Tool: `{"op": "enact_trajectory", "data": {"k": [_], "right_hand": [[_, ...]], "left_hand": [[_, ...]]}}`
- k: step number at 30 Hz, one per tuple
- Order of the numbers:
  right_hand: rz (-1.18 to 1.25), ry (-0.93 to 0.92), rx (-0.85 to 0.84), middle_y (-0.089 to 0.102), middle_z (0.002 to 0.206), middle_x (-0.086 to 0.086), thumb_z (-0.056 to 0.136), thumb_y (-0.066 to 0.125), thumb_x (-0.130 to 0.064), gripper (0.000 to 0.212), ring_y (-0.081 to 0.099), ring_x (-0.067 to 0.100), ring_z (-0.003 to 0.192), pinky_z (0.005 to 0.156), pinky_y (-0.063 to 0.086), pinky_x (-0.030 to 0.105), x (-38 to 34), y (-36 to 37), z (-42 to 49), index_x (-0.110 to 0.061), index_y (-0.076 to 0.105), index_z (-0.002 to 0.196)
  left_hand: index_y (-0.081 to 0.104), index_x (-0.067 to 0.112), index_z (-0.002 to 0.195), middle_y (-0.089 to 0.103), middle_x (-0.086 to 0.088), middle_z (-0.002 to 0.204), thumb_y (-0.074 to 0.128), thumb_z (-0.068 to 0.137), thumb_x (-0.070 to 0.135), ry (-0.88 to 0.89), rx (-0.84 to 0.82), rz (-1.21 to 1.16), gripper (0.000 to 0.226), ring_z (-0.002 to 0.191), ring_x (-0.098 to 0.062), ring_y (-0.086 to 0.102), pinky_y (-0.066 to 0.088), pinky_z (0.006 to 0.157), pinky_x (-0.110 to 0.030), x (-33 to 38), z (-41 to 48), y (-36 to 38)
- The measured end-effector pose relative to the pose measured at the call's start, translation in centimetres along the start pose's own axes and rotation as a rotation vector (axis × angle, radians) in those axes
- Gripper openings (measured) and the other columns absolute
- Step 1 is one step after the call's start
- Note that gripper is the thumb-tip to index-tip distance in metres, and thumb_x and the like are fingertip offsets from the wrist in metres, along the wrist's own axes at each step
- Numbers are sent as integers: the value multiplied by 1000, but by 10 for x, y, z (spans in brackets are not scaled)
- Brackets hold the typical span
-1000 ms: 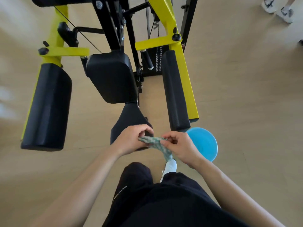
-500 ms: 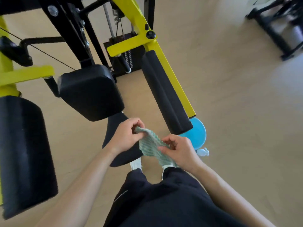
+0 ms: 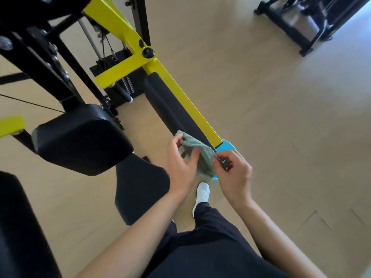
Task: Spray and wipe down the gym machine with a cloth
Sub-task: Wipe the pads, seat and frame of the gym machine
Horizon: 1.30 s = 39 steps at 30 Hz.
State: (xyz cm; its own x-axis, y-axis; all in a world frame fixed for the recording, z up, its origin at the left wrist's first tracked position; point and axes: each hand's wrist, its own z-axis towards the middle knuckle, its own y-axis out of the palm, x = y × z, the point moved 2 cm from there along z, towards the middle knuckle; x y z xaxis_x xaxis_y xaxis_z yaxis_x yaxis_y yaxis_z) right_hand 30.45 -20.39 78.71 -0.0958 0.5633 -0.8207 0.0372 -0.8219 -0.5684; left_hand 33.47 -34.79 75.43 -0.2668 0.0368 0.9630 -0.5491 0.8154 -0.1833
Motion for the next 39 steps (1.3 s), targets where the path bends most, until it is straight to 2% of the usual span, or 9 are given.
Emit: {"op": "enact_trajectory", "data": {"k": [3, 7, 10, 15, 20, 25, 29, 34, 39], "right_hand": [[-21, 13, -70, 66, 84, -12, 82, 82, -5, 17, 62, 19, 86, 77, 51, 29, 9, 3, 13, -21, 76, 84], [73, 10, -159, 66, 97, -4, 86, 77, -20, 7, 62, 20, 97, 84, 50, 27, 10, 6, 23, -24, 74, 91], [159, 78, -184, 69, 103, -6, 89, 66, -29, 13, 63, 19, 102, 89, 52, 32, 14, 10, 32, -30, 70, 101], [204, 91, -242, 71, 105, -13, 101, 62, -15, 29, 64, 17, 101, 90, 51, 28, 15, 19, 51, -43, 67, 106], [78, 26, -342, 61, 103, -18, 103, 59, -16, 26, 58, 11, 100, 87, 44, 21, 24, 34, 65, -27, 69, 124], [58, 92, -440, 57, 122, -11, 106, 54, -27, 26, 52, 9, 116, 99, 41, 22, 26, 34, 67, -34, 67, 127], [106, 130, -544, 56, 125, -6, 104, 57, -29, 23, 52, 9, 118, 94, 40, 14, 29, 28, 78, -36, 69, 123], [282, 267, -520, 59, 123, 2, 107, 52, -21, 22, 55, 15, 119, 100, 45, 27, 29, 27, 84, -33, 71, 110], [266, 223, -525, 62, 124, 1, 108, 50, -28, 25, 56, 9, 121, 105, 44, 27, 29, 26, 80, -38, 71, 116]], "left_hand": [[35, 25, 150, 50, 10, 139, 69, 92, 20, -163, -13, -60, 67, 131, -2, 49, 46, 111, -35, -9, -7, 16], [17, 33, 157, 56, 23, 116, 52, 104, 18, -289, -89, -162, 65, 102, 14, 59, 47, 86, -12, -7, -5, 37], [20, 40, 138, 45, 24, 106, 47, 105, 13, -263, -8, -161, 50, 86, 25, 52, 43, 77, -3, 0, 15, 47], [21, 14, 152, 43, 1, 138, 54, 97, 33, -117, 174, -37, 67, 127, -10, 47, 39, 114, -29, 16, 91, 29], [15, 5, 157, 42, -10, 147, 54, 104, 17, -114, 226, -96, 67, 127, -16, 47, 41, 110, -29, 37, 168, 2], [19, 9, 157, 47, -3, 136, 56, 102, 20, -147, 286, -113, 66, 121, -18, 53, 46, 107, -37, 38, 197, -7], [1, 11, 163, 25, -11, 165, 59, 99, 24, -95, 211, -46, 87, 150, -22, 33, 30, 125, -44, 27, 159, 6], [-6, 17, 162, 14, 5, 166, 58, 95, 37, -92, 146, -27, 95, 155, -13, 18, 17, 129, -40, -1, 58, 48], [8, 26, 156, 41, -1, 145, 58, 93, 34, -151, 79, -140, 81, 133, -13, 48, 42, 112, -28, -2, 5, 67]]}}
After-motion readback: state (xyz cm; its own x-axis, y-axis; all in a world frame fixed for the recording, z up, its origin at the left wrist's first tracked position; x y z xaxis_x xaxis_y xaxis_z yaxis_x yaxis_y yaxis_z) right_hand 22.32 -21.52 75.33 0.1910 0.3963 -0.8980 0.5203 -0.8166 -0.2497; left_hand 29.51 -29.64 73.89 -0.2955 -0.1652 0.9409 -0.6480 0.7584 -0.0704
